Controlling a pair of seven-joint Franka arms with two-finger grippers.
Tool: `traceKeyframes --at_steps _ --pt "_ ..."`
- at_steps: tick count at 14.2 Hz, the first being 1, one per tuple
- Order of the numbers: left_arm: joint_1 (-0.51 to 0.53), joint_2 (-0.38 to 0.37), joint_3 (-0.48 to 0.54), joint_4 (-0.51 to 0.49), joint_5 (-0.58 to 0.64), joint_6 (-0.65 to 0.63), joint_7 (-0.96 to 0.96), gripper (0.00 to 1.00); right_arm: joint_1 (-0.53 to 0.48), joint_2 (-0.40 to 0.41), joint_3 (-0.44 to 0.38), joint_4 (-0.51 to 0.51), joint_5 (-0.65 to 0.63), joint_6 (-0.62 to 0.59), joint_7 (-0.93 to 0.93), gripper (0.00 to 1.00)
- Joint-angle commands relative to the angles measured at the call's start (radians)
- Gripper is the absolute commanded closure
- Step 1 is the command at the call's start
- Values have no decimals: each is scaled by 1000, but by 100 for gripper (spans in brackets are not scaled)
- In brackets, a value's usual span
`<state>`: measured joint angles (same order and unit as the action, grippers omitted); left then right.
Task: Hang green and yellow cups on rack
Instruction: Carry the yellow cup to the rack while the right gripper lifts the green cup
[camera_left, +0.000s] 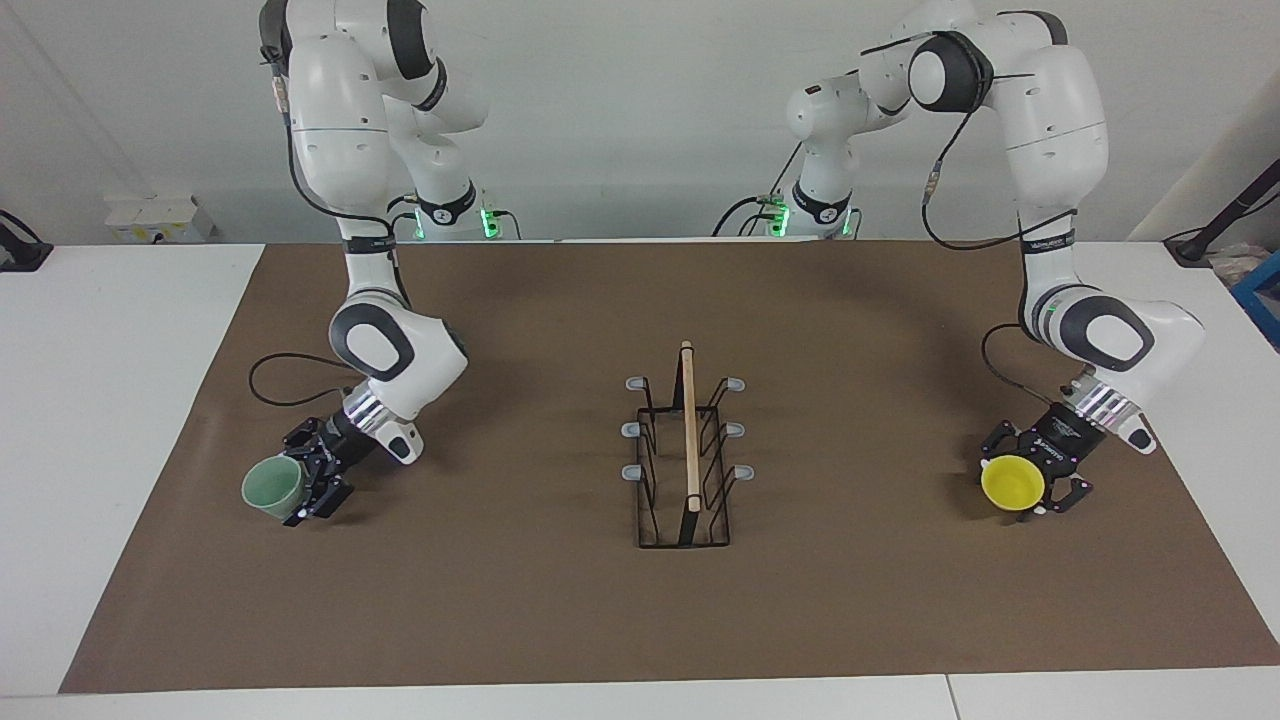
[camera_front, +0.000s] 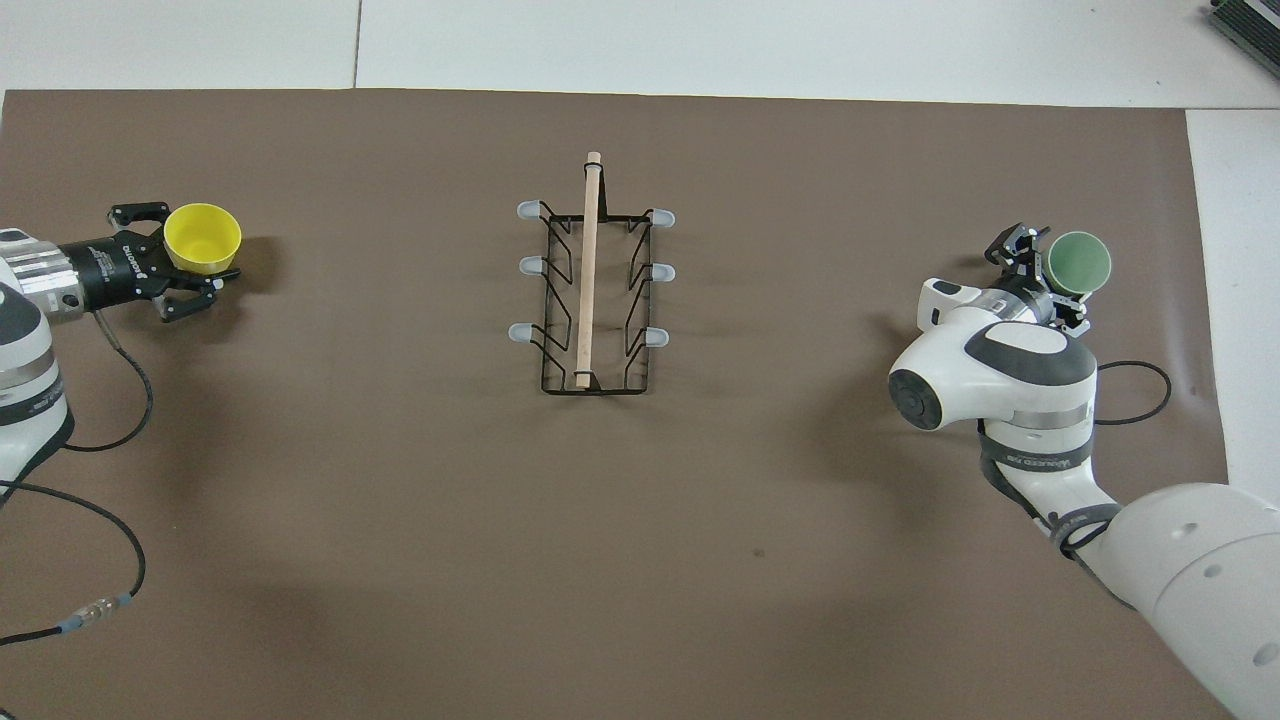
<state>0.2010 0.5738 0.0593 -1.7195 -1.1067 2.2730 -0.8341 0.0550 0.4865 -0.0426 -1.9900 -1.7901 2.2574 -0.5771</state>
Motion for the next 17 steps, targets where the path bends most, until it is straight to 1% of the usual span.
traceKeyframes --at_steps 1,3,5,6,7,8,9,10,11,12,13,15,16,17 --pt "-70 -41 17 18 71 48 18 100 -15 0 7 -9 -37 21 46 0" --pt "-129 -63 22 67 224 74 -35 100 -18 0 7 -10 -43 21 48 0" --pt "-184 -95 31 96 475 79 -104 100 -26 0 7 -10 -45 22 48 0" --pt "-204 -116 30 100 583 80 -131 100 -27 0 7 -10 -45 22 48 8" --pt "-225 -145 30 98 649 77 -147 100 -27 0 7 -13 -45 22 48 27" --pt "-253 -170 31 93 681 68 -161 100 -26 -2 7 -18 -45 22 48 49" --pt "-262 -202 31 81 706 66 -171 100 -26 -2 7 -19 -45 21 48 68" --pt "-278 -234 31 69 741 62 -180 100 -24 -2 7 -20 -45 13 48 81" --pt "-299 -271 31 49 778 56 -206 100 -17 -5 7 -18 -43 -1 48 89" --pt "-330 -311 31 28 848 54 -238 100 -4 -8 9 -18 -31 -19 42 92" --pt "-362 -337 31 20 946 43 -276 100 -4 -16 9 -18 -22 -25 39 94" --pt "-447 -359 30 23 1178 -24 -411 100 -7 -48 13 -20 1 -1 28 94" --pt "-495 -361 30 18 1268 -29 -477 100 -9 -68 13 -18 33 43 25 89" --pt "-530 -364 30 18 1332 -33 -538 100 -20 -86 12 -16 79 91 16 89"
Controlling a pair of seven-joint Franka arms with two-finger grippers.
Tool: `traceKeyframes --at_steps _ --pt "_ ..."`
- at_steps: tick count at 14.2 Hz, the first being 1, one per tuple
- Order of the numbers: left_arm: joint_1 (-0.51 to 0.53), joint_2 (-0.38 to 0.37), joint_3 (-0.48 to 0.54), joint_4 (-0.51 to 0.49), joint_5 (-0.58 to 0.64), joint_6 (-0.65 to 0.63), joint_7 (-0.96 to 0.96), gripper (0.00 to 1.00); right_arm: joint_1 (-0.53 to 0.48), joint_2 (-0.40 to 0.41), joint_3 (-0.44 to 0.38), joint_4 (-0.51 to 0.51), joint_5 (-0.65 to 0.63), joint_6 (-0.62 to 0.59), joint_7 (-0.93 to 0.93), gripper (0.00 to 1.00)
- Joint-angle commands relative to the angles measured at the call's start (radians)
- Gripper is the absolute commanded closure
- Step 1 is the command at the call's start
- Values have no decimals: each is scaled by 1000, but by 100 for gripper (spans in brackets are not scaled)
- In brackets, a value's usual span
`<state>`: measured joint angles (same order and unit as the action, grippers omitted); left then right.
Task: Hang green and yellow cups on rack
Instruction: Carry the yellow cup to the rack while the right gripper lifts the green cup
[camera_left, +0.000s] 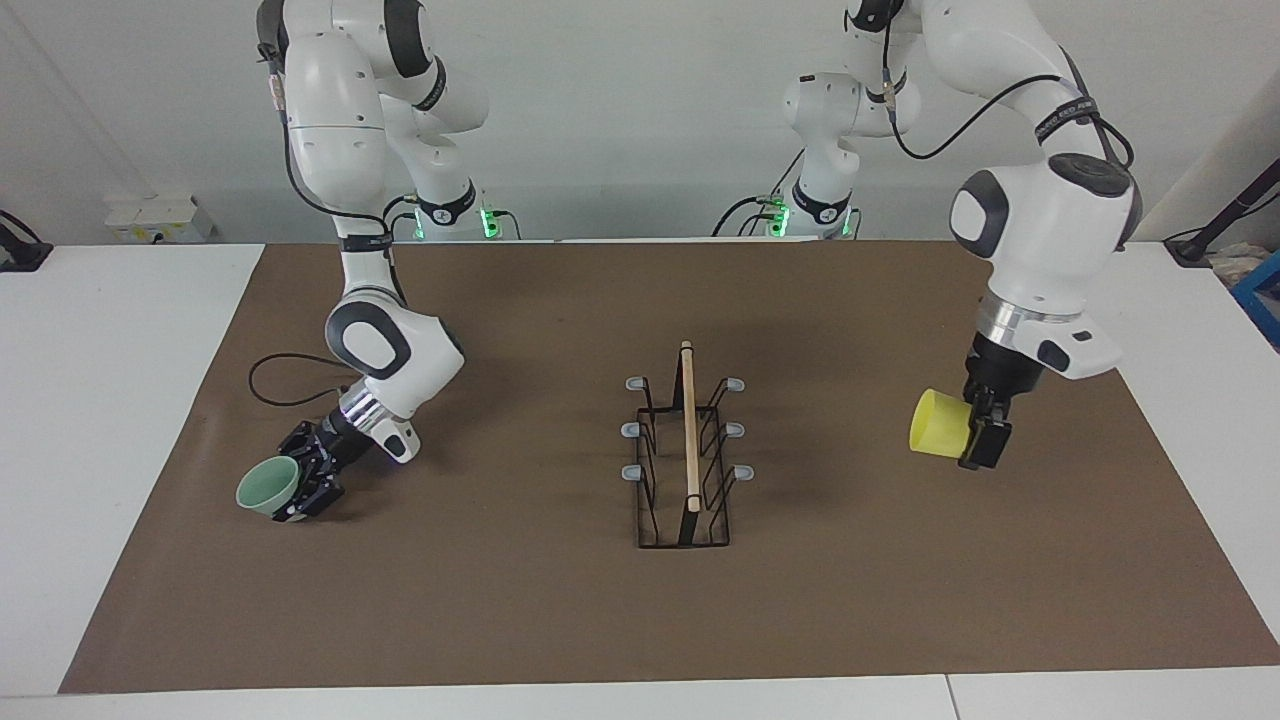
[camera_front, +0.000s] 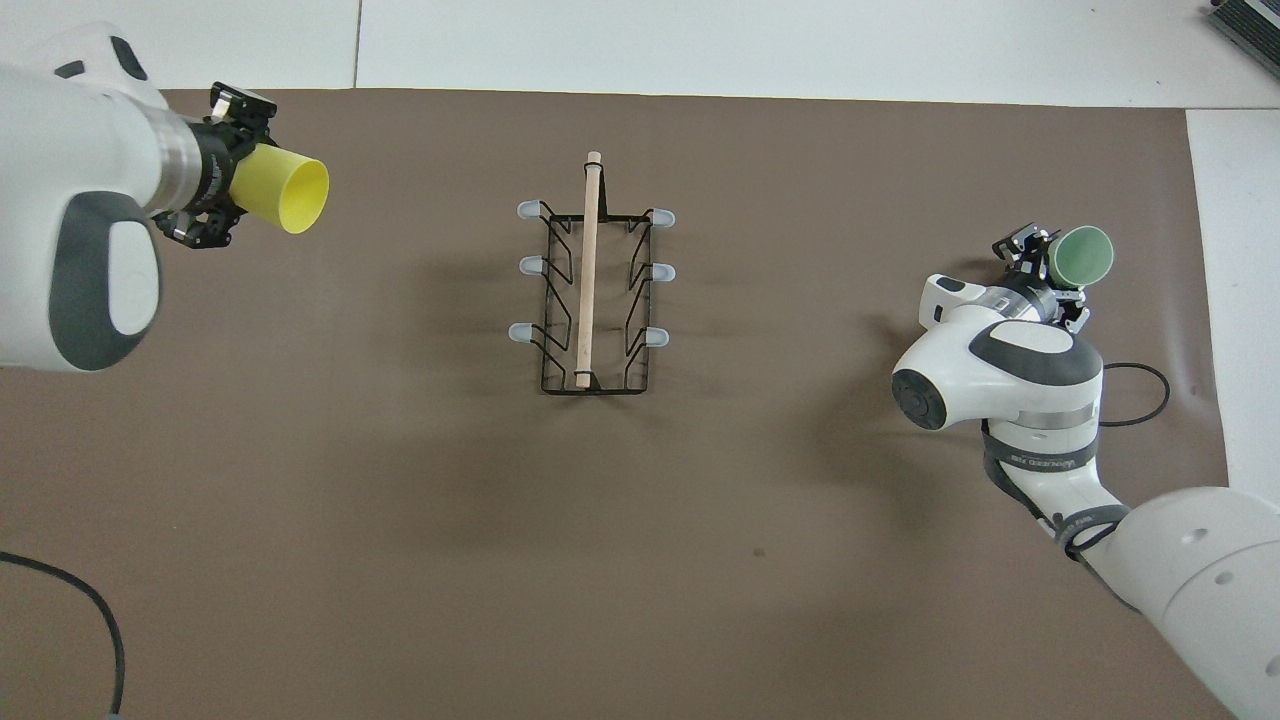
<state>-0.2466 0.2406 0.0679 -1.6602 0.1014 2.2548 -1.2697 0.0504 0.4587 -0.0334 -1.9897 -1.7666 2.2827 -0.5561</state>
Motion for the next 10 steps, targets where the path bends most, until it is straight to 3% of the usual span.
traceKeyframes --at_steps 1,6,10 --pt "-117 -35 21 -43 185 -39 -152 100 -15 -72 3 -17 90 98 -42 90" --pt "-290 -128 20 -216 610 -55 -356 100 -1 -184 24 -17 373 103 -247 95" --pt "-422 -158 20 -282 708 -66 -424 100 -3 -281 70 -17 834 95 -350 95"
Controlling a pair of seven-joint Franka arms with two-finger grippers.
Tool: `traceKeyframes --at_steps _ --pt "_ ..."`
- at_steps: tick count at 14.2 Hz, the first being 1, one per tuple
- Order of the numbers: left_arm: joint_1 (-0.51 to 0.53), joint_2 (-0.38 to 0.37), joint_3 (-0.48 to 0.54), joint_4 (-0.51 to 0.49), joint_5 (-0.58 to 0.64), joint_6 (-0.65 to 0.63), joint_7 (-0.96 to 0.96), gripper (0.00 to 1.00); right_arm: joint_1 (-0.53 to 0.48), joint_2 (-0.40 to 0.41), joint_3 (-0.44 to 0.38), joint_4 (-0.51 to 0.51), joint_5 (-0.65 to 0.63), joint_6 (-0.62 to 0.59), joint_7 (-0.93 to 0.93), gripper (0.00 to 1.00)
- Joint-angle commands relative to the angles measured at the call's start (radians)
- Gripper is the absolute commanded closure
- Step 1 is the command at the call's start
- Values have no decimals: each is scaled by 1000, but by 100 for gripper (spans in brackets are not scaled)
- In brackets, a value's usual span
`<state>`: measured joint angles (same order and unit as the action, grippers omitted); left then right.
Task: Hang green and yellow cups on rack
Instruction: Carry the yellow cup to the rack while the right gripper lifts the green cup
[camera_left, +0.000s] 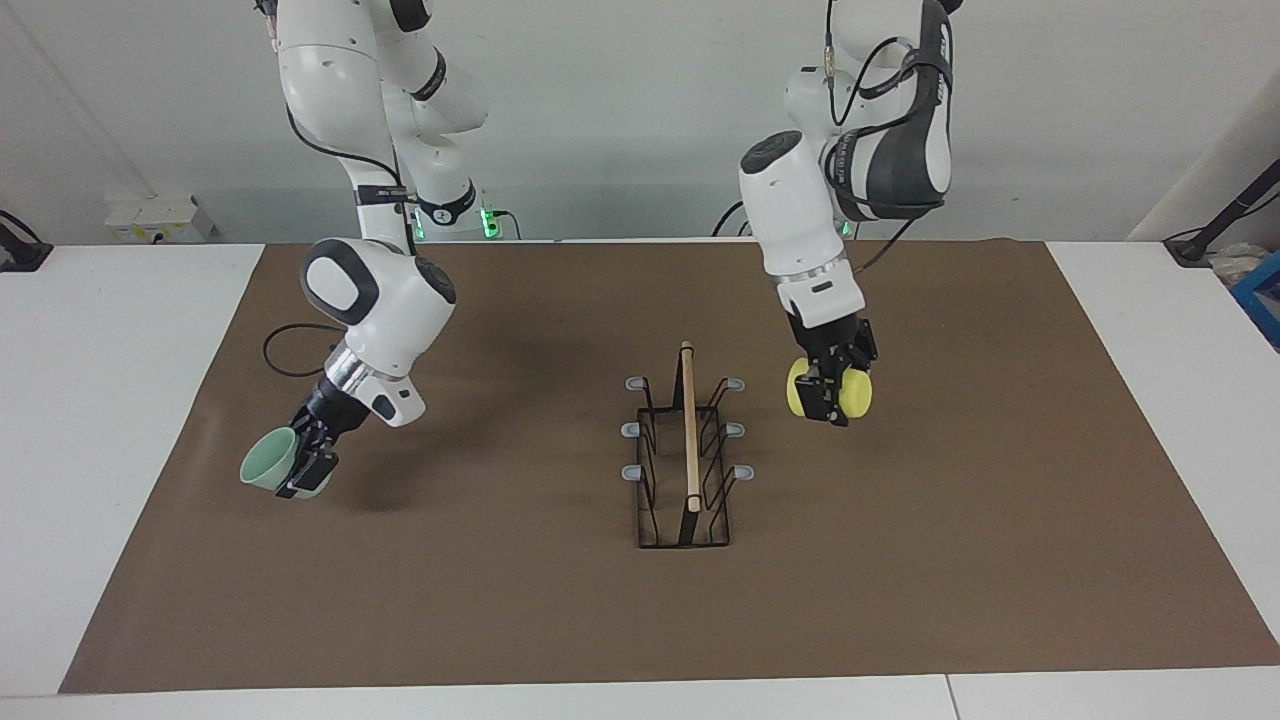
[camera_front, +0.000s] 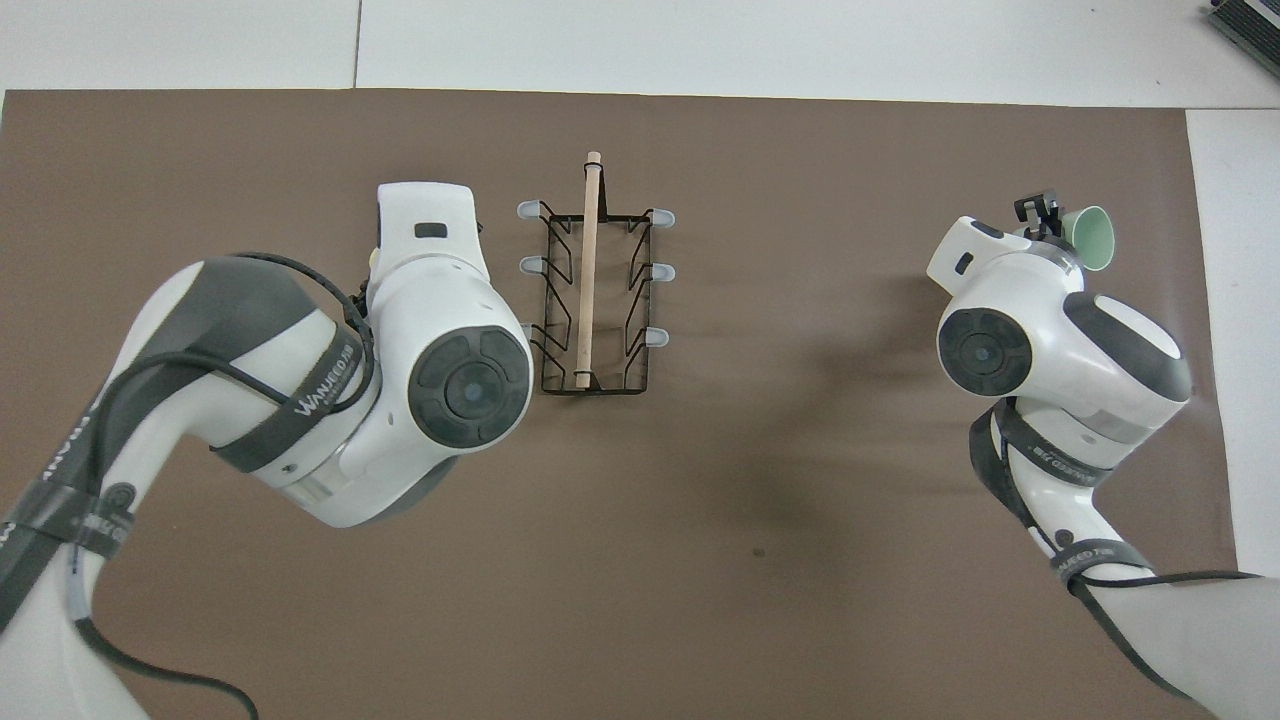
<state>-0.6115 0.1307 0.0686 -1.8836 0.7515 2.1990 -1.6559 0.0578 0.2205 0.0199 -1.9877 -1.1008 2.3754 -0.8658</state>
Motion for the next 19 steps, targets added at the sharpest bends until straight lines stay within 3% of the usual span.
traceKeyframes --at_steps 1,6,11,12,13,16,19 --pt "-69 -42 19 -58 95 -10 -50 100 -10 -53 17 -17 274 2 -70 95" --pt "-119 19 17 -81 251 1 -132 100 -9 -110 31 -8 879 1 -347 95" --pt "-154 50 14 -80 309 2 -248 100 -6 -205 34 10 1263 -142 -442 96" --pt "-158 53 13 -68 307 2 -261 45 -7 -220 34 23 1353 -197 -452 97" --pt "-163 52 11 -65 305 -5 -259 0 -12 -234 32 27 1472 -253 -461 98" --pt "-169 50 10 -11 171 5 -217 0 -61 -251 28 27 1723 -346 -596 98" --pt "-127 32 10 36 33 1 29 0 -125 -270 26 27 1881 -441 -721 98"
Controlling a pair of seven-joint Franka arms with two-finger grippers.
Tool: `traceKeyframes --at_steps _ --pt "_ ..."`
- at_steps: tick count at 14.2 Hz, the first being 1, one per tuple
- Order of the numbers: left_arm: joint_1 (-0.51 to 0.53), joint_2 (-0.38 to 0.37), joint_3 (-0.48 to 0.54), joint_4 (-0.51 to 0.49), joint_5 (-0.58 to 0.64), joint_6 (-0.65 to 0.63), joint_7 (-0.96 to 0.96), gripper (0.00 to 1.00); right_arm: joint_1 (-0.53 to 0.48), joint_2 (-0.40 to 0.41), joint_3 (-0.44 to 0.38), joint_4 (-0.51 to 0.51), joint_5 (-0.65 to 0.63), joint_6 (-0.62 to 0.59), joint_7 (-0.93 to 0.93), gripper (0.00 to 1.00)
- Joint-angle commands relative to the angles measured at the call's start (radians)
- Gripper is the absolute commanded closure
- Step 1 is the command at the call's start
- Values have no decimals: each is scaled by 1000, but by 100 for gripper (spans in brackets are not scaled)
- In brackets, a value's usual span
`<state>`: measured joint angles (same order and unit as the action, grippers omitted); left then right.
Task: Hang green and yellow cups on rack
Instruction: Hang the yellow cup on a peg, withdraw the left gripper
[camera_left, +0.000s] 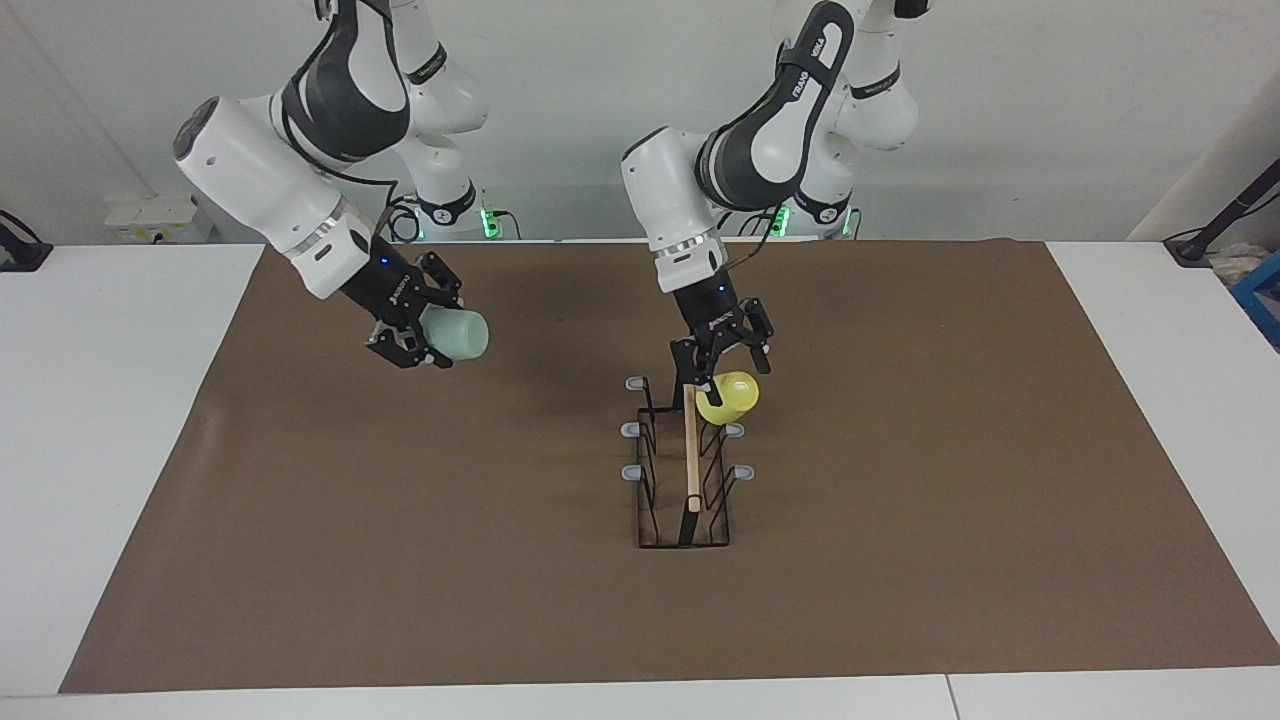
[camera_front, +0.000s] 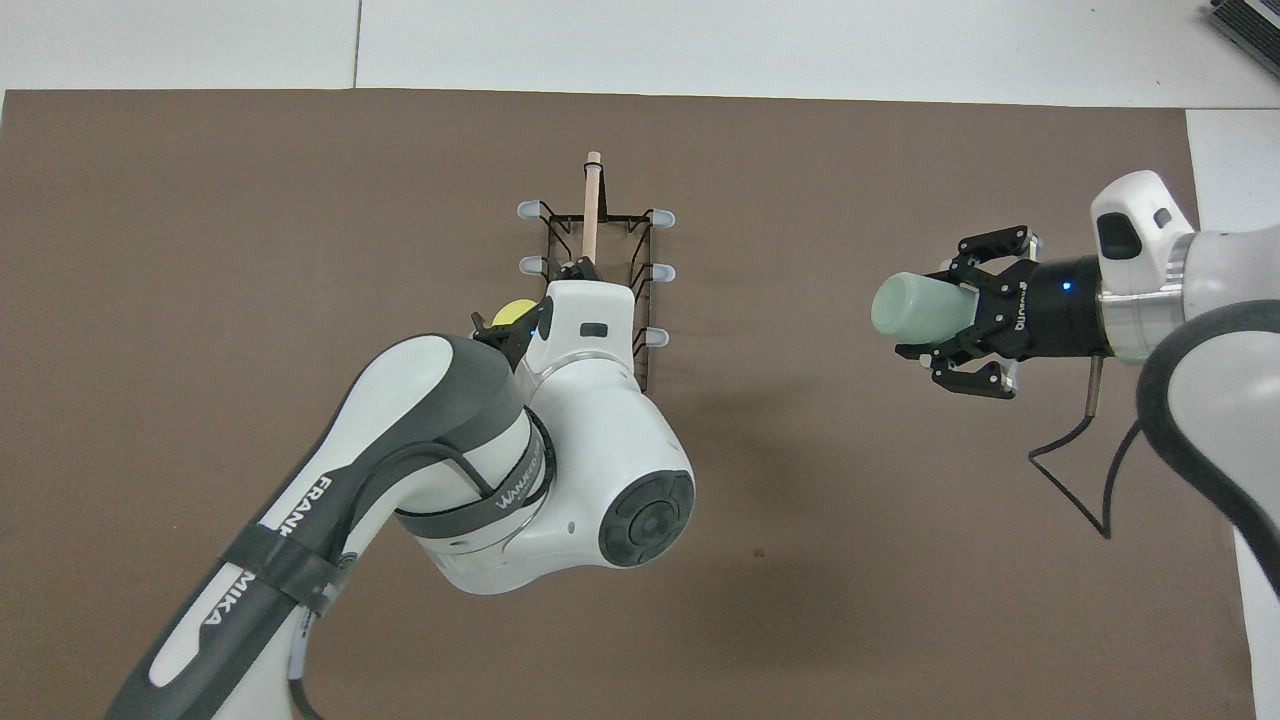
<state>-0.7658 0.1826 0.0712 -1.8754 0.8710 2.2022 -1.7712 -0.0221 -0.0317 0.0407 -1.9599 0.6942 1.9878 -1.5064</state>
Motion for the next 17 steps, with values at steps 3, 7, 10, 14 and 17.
traceKeyframes --at_steps 3,7,10,14,17 --pt "94 -18 18 128 -295 -15 460 0 -123 -39 4 -13 229 -167 -178 97" --pt "222 -57 19 134 -522 -15 805 0 -173 -69 2 -72 352 -184 -281 95" --pt "337 -89 19 119 -670 -57 1071 0 -183 -83 1 -132 506 -191 -378 95" --pt "460 -121 19 117 -790 -188 1448 0 -138 -27 2 -247 798 -184 -570 95" --pt "529 -127 18 117 -803 -242 1602 0 -21 15 2 -270 966 -66 -688 94"
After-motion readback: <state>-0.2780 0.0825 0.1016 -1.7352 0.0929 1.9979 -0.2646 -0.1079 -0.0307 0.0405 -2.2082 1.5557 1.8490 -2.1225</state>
